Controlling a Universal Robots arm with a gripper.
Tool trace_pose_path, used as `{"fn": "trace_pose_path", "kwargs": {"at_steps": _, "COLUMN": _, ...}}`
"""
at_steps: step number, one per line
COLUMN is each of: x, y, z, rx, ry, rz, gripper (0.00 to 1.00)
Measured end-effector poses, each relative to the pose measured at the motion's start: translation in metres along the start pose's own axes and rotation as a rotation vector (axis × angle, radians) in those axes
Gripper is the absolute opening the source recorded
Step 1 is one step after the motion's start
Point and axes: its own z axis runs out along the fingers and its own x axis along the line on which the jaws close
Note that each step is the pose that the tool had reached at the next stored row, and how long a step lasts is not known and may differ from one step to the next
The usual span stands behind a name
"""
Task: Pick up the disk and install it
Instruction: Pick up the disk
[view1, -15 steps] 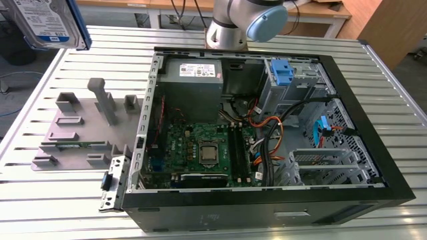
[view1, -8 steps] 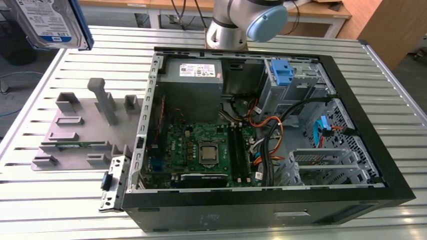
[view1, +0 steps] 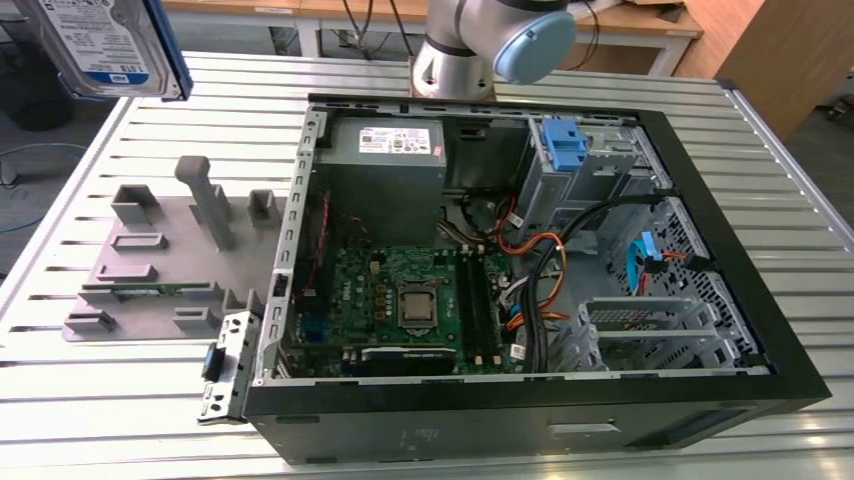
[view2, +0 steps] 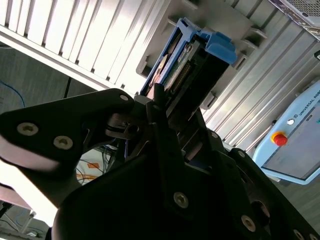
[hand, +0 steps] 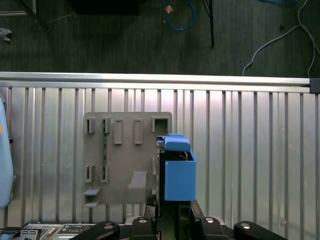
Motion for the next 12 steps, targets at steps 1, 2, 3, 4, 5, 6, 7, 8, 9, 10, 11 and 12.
{"fn": "trace_pose_path", "kwargs": {"at_steps": 1, "x": 0.0000, "y": -0.0007, "z": 0.0000, "rx": 0.0000, "ry": 0.0000, "rz": 0.000, "gripper": 0.35}}
{"fn": "trace_pose_path", "kwargs": {"at_steps": 2, "x": 0.0000, "y": -0.0014, "z": 0.0000, "rx": 0.0001, "ry": 0.0000, "rz": 0.000, "gripper": 0.35}}
{"fn": "trace_pose_path", "kwargs": {"at_steps": 3, "x": 0.0000, "y": -0.0022, "z": 0.0000, "rx": 0.0000, "ry": 0.0000, "rz": 0.000, "gripper": 0.35}}
{"fn": "trace_pose_path", "kwargs": {"at_steps": 4, "x": 0.0000, "y": -0.0032, "z": 0.0000, "rx": 0.0000, "ry": 0.0000, "rz": 0.000, "gripper": 0.35}}
{"fn": "trace_pose_path", "kwargs": {"at_steps": 5, "x": 0.0000, "y": -0.0042, "z": -0.0001, "rx": 0.0000, "ry": 0.0000, "rz": 0.000, "gripper": 0.35}}
{"fn": "trace_pose_path", "kwargs": {"at_steps": 6, "x": 0.0000, "y": -0.0054, "z": -0.0001, "rx": 0.0000, "ry": 0.0000, "rz": 0.000, "gripper": 0.35}}
{"fn": "trace_pose_path", "kwargs": {"at_steps": 7, "x": 0.0000, "y": -0.0065, "z": -0.0001, "rx": 0.0000, "ry": 0.0000, "rz": 0.000, "gripper": 0.35}}
{"fn": "trace_pose_path", "kwargs": {"at_steps": 8, "x": 0.0000, "y": -0.0077, "z": -0.0001, "rx": 0.0000, "ry": 0.0000, "rz": 0.000, "gripper": 0.35}}
{"fn": "trace_pose_path", "kwargs": {"at_steps": 9, "x": 0.0000, "y": -0.0088, "z": -0.0001, "rx": 0.0001, "ry": 0.0000, "rz": 0.000, "gripper": 0.35}}
{"fn": "trace_pose_path", "kwargs": {"at_steps": 10, "x": 0.0000, "y": -0.0098, "z": -0.0001, "rx": 0.0000, "ry": 0.0001, "rz": 0.000, "gripper": 0.35}}
{"fn": "trace_pose_path", "kwargs": {"at_steps": 11, "x": 0.0000, "y": -0.0109, "z": -0.0001, "rx": 0.0000, "ry": 0.0001, "rz": 0.000, "gripper": 0.35}}
{"fn": "trace_pose_path", "kwargs": {"at_steps": 12, "x": 0.0000, "y": -0.0119, "z": -0.0001, "rx": 0.0000, "ry": 0.0000, "rz": 0.000, "gripper": 0.35}}
